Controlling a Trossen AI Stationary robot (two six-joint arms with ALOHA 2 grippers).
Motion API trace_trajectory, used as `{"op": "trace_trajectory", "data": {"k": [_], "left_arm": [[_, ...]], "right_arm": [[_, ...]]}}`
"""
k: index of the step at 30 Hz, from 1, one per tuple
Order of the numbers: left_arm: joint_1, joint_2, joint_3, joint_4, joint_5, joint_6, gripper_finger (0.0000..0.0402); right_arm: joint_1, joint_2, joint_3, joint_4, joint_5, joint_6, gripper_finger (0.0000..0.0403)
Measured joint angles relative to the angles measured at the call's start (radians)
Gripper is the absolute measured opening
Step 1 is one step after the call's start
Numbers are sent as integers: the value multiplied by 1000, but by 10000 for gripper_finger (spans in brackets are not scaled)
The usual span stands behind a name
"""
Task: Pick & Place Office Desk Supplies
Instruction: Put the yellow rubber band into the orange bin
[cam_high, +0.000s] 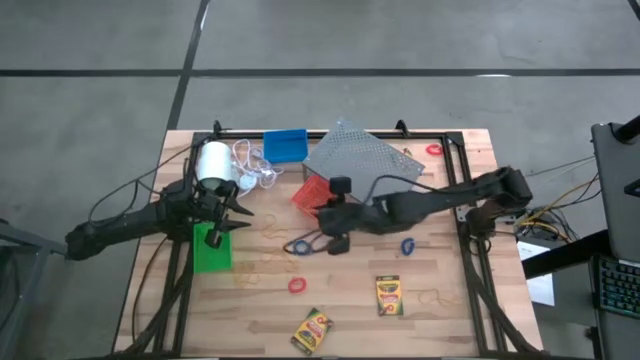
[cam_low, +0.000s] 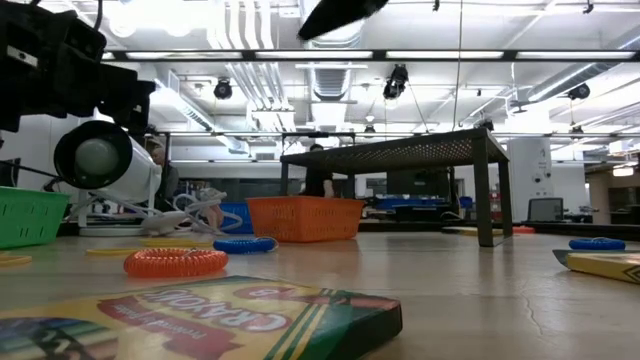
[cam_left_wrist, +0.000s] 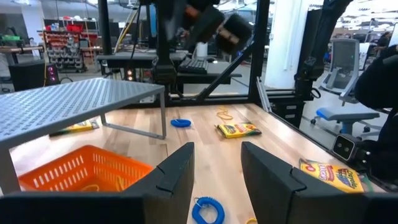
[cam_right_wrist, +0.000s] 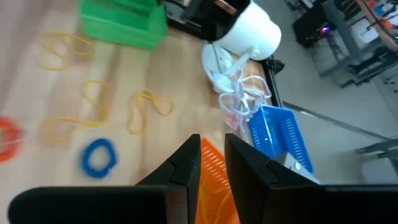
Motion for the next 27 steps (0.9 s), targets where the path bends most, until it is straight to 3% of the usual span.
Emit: {"op": "trace_trajectory", "data": {"k": [5, 15, 27], "left_arm": [[0, 0, 0, 0, 0, 0, 134], [0, 0, 0, -1, 0, 0, 134], [0, 0, 0, -1, 0, 0, 134]], "right_arm": [[68, -84, 0, -225, 2, 166, 71], [194, -202, -18, -801, -80, 858, 57], [433, -200, -135, -927, -109, 1341, 68]]}}
